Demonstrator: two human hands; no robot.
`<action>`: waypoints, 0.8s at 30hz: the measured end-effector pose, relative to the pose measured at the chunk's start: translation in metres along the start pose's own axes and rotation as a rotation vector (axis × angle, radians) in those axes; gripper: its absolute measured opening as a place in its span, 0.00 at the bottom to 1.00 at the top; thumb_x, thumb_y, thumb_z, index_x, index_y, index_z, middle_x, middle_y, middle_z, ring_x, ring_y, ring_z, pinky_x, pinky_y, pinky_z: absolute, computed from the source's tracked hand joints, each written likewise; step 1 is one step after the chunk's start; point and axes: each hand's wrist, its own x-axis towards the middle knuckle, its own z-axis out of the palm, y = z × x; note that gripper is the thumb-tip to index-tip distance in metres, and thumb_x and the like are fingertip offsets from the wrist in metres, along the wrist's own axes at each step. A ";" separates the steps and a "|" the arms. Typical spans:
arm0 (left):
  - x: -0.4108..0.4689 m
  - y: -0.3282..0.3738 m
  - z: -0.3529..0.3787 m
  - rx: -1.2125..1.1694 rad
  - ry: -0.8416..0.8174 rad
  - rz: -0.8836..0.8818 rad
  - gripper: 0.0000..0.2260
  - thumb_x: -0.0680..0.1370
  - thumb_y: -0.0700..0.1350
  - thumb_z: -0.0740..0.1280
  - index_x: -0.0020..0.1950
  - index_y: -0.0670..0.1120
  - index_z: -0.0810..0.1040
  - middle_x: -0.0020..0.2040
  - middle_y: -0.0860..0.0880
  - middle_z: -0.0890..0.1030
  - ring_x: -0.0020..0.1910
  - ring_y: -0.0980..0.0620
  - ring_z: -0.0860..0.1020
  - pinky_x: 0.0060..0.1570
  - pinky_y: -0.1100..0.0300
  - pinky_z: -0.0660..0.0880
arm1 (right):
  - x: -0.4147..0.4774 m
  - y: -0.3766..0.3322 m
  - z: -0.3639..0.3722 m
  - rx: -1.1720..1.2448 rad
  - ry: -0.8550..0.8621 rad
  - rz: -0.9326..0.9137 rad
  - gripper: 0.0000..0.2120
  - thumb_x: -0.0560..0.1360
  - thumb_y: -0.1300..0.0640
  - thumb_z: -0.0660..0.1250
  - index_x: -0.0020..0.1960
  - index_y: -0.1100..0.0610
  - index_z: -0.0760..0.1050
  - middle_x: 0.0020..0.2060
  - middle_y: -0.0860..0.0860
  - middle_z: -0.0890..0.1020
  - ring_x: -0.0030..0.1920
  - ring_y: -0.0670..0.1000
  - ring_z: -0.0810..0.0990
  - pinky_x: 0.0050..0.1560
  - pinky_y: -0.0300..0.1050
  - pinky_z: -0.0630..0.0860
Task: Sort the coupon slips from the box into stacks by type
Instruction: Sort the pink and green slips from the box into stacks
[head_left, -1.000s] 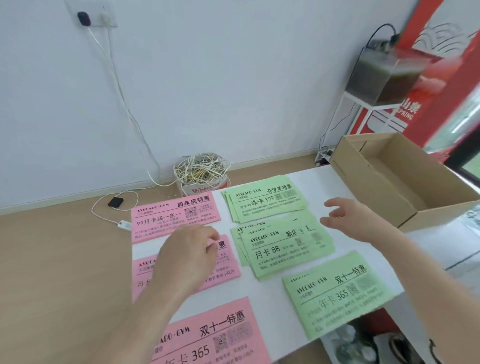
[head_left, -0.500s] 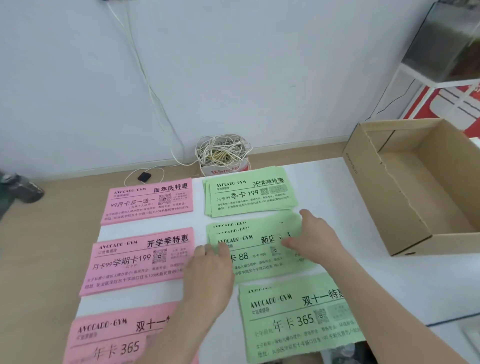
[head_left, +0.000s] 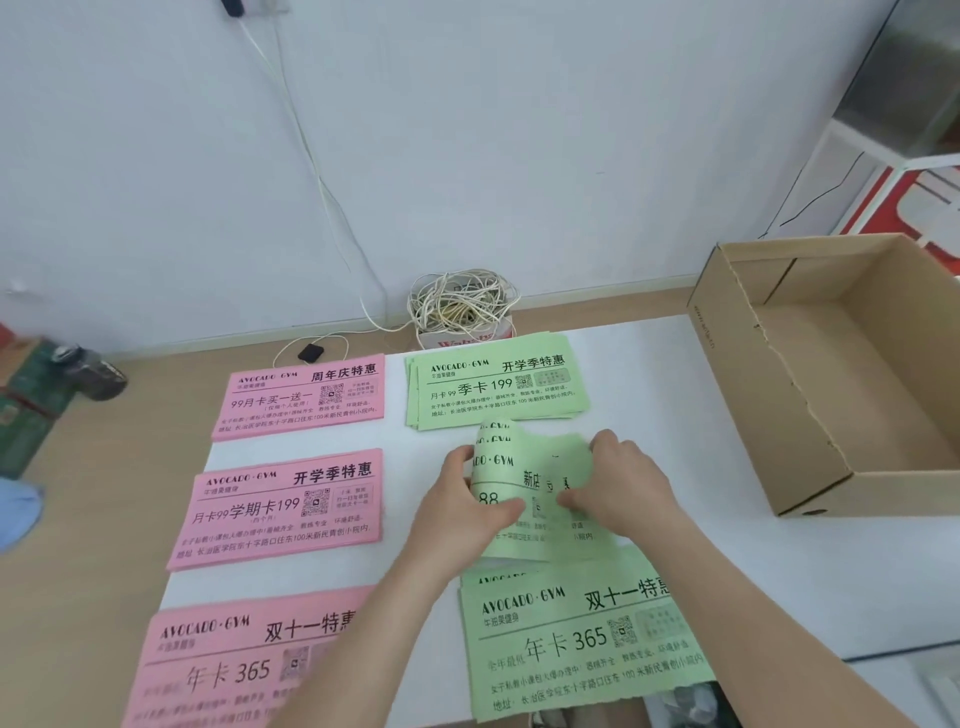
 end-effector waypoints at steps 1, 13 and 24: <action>0.001 0.003 0.001 -0.159 -0.031 -0.020 0.31 0.70 0.44 0.74 0.68 0.55 0.64 0.55 0.53 0.80 0.47 0.54 0.82 0.50 0.55 0.78 | 0.000 0.001 0.001 0.014 0.001 -0.001 0.33 0.67 0.43 0.75 0.63 0.57 0.65 0.55 0.54 0.75 0.54 0.56 0.76 0.47 0.47 0.73; 0.002 0.020 -0.049 -0.454 -0.064 0.265 0.19 0.69 0.26 0.70 0.55 0.43 0.77 0.50 0.47 0.85 0.50 0.47 0.83 0.48 0.52 0.80 | 0.003 0.018 -0.012 0.902 -0.004 -0.141 0.41 0.69 0.66 0.74 0.74 0.45 0.58 0.50 0.54 0.80 0.52 0.53 0.80 0.47 0.44 0.76; 0.012 -0.010 -0.036 -0.331 0.205 0.296 0.21 0.68 0.28 0.72 0.43 0.55 0.78 0.45 0.53 0.82 0.47 0.51 0.81 0.44 0.57 0.79 | -0.004 0.033 -0.015 0.904 0.236 -0.436 0.31 0.72 0.68 0.70 0.63 0.38 0.69 0.42 0.50 0.77 0.44 0.54 0.79 0.49 0.47 0.79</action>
